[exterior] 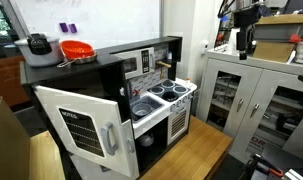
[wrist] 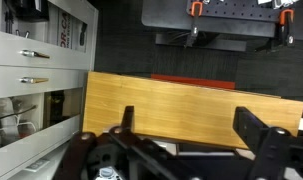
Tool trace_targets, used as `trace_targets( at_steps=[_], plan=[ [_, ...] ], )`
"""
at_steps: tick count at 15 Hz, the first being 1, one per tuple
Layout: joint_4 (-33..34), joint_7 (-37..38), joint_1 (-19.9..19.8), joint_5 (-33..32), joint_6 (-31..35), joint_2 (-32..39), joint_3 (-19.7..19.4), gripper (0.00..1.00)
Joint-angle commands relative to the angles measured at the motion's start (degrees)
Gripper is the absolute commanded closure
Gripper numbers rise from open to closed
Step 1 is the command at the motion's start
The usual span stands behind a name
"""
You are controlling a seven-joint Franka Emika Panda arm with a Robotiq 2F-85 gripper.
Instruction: Close the open door
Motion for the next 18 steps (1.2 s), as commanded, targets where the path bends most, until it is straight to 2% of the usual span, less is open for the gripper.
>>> trace_targets(
  at_steps=[1,18],
  plan=[
    [0.1,0.0,0.2,0.0,-0.2,0.0,-0.1,0.00],
    [0.5,-0.5,0.7,0.0,0.0,1.3,0.1,0.00]
  ],
)
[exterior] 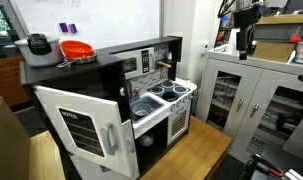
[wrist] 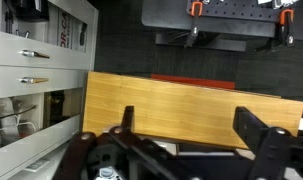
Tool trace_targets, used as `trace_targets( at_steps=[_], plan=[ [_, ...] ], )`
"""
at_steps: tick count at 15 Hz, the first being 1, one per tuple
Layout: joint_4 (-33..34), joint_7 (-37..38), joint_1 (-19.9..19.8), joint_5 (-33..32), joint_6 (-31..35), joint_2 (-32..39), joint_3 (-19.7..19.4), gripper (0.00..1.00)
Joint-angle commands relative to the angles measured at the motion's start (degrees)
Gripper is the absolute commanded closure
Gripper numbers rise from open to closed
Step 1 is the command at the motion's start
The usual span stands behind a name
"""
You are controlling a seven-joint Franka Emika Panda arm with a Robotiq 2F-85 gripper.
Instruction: Close the open door
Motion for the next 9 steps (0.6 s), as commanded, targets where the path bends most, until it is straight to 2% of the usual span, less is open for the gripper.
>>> trace_targets(
  at_steps=[1,5,9],
  plan=[
    [1.0,-1.2,1.3,0.2,0.2,2.6,0.4,0.00],
    [1.9,-4.2,4.6,3.2,2.3,6.1,1.8,0.00],
    [3.0,-13.8,7.0,12.3,0.4,4.8,1.4,0.00]
  ],
)
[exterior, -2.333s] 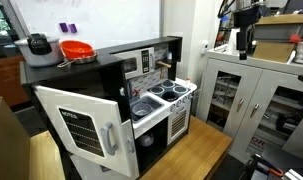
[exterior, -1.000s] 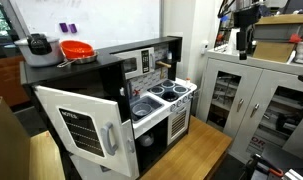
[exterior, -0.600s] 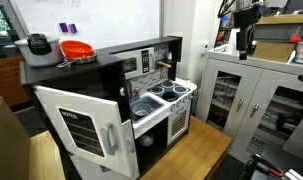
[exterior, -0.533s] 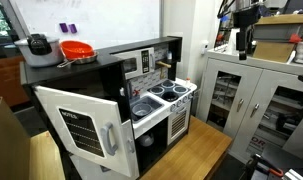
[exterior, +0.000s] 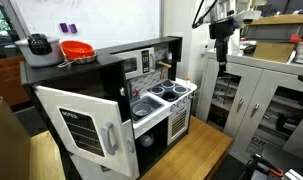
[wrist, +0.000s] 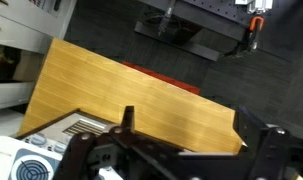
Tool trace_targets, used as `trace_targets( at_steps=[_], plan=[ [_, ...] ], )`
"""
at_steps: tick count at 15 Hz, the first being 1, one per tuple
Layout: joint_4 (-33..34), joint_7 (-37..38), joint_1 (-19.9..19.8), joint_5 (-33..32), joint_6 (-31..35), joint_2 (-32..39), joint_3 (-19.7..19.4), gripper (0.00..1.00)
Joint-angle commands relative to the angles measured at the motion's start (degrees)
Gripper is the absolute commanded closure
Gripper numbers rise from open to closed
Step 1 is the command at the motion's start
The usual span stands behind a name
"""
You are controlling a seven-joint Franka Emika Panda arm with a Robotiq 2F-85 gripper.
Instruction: Close the open door
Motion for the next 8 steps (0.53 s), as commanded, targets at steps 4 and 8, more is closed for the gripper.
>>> trace_targets(
  at_steps=[4,8],
  plan=[
    [2.5,-9.4,-0.1,15.8,-0.5,-4.6,-3.1,0.00],
    [2.6,-9.4,-0.3,14.4,-0.8,-5.9,-2.8,0.00]
  ],
)
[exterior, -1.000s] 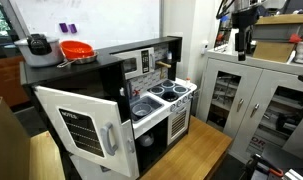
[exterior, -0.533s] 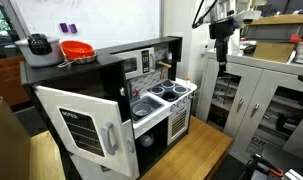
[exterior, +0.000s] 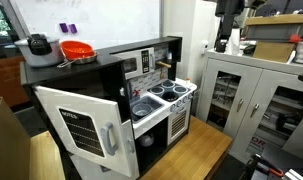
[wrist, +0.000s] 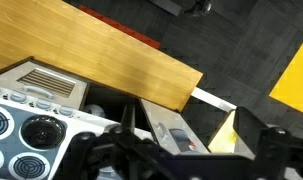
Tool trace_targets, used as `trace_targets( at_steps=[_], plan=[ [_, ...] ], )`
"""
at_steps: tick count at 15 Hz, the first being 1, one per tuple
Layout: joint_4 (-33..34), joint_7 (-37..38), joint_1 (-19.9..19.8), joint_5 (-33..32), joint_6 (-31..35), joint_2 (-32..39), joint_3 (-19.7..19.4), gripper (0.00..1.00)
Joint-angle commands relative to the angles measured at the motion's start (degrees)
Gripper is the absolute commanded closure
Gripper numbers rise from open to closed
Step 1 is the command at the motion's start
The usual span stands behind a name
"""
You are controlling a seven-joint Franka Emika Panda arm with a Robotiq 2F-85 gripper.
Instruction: Close the open door
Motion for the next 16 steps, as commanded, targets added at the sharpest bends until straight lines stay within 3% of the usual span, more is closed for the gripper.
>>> trace_targets(
  at_steps=[1,6,11,16],
  plan=[
    [0.1,-0.2,-0.4,0.2,-0.1,0.1,0.4,0.00],
    [-0.6,-1.6,0.8,3.0,2.5,0.5,0.7,0.00],
    [-1.2,-4.3,4.9,13.5,9.4,1.5,2.8,0.00],
    [0.4,-9.9,8.6,21.4,10.0,4.9,6.0,0.00]
  ],
)
